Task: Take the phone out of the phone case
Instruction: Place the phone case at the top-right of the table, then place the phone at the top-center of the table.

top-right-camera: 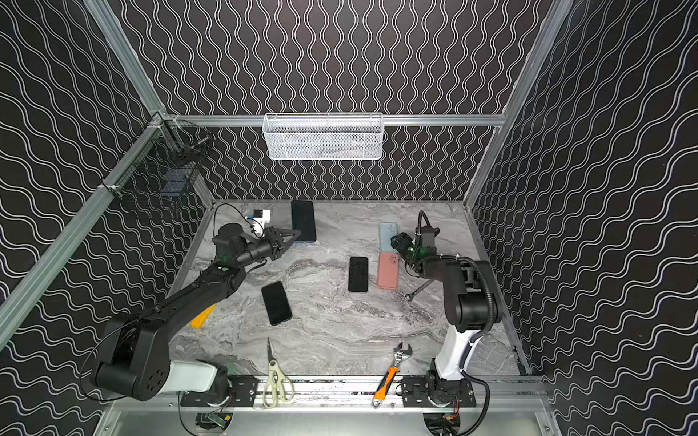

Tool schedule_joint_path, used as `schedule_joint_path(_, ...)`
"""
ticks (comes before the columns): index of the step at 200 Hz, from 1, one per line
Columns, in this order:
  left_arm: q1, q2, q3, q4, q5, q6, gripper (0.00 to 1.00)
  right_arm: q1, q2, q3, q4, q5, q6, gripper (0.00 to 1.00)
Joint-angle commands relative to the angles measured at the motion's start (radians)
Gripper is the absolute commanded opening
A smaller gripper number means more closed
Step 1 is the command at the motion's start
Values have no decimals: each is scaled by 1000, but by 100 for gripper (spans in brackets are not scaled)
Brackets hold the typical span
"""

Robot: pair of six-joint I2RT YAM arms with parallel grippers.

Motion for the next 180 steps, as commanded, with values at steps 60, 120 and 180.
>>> schedule_joint_path(60, -150, 268, 244, 58, -113, 89, 0, 6, -271, -119, -119, 9, -146, 85)
schedule_joint_path(120, -215, 540, 453, 60, -143, 123, 0, 7, -474, -205, -139, -98, -131, 100)
schedule_joint_path(180, -257, 729, 615, 60, -175, 147, 0, 6, -578, -226, -190, -151, -158, 100)
